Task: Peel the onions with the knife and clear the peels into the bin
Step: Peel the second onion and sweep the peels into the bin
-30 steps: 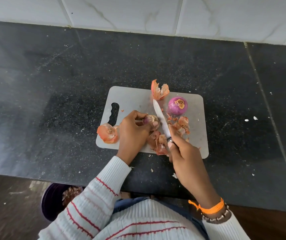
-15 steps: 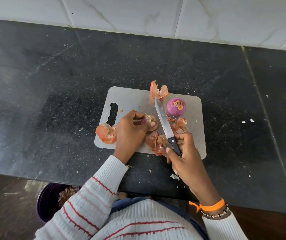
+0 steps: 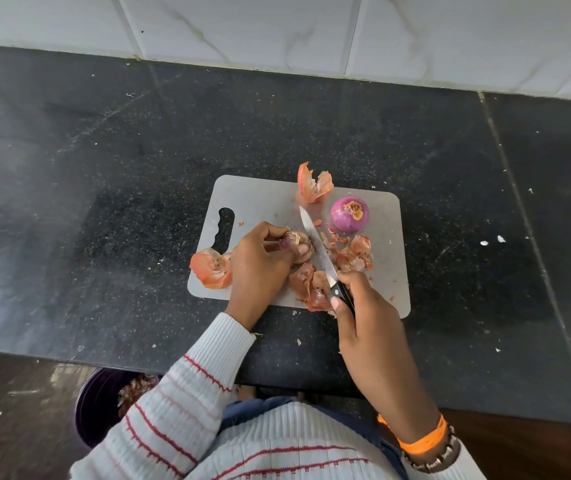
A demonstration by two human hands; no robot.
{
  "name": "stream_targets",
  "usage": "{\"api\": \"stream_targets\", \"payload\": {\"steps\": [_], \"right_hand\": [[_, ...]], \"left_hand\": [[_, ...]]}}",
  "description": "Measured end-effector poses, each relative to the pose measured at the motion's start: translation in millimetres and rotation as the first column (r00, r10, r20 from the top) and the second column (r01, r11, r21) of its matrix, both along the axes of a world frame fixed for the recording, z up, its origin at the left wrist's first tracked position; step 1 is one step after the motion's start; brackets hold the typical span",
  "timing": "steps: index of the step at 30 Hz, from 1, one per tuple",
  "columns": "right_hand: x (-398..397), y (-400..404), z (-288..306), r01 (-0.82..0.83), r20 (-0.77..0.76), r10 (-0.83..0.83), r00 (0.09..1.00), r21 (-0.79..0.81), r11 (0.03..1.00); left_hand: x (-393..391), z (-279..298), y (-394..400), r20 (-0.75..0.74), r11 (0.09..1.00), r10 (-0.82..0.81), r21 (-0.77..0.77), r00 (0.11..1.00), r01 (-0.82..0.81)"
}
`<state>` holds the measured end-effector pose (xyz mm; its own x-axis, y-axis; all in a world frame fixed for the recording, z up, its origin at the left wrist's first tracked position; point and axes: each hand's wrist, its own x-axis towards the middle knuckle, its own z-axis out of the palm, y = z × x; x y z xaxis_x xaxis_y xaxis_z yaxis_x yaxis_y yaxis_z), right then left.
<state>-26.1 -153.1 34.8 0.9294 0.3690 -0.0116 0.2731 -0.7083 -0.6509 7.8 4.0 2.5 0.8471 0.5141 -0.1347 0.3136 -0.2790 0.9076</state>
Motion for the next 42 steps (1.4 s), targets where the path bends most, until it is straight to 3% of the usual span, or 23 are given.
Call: {"api": "stream_targets", "payload": {"steps": [12, 25, 29, 32, 34, 37, 42], "right_hand": [[2, 19, 10, -0.017, 0.020, 0.023, 1.000, -0.251, 0.968], [-3, 22, 2, -0.033, -0.057, 0.013, 0.998, -0.352, 0.935], [4, 24, -6, -0.006, 0.028, 0.017, 0.999, -0.355, 0.935], [9, 21, -13, -0.012, 0.031, 0.024, 0.999, -0.335, 0.942], [13, 15, -20, 0.000, 0.032, 0.009, 0.999, -0.282, 0.959], [22, 11, -26, 0.051, 0.013, -0.049, 0.999, -0.170, 0.984], [29, 11, -29, 0.084, -0.031, -0.084, 0.996, 0.012, 0.996]], "left_hand": [[-1, 2, -6, 0.035, 0.998, -0.021, 0.061, 0.999, 0.019], [2, 2, -5, 0.020, 0.997, 0.053, 0.060, 0.998, -0.055], [1, 4, -5, 0.004, 0.999, 0.031, 0.013, 1.000, -0.031], [0, 6, -1, -0.017, 0.997, 0.014, -0.081, 1.000, -0.015], [-1, 7, 2, -0.006, 0.963, 0.014, -0.271, 1.000, -0.015], [-3, 15, 7, 0.071, 0.781, 0.051, -0.624, 0.996, 0.004], [-4, 21, 9, 0.074, 0.583, 0.058, -0.812, 0.996, 0.027]]}}
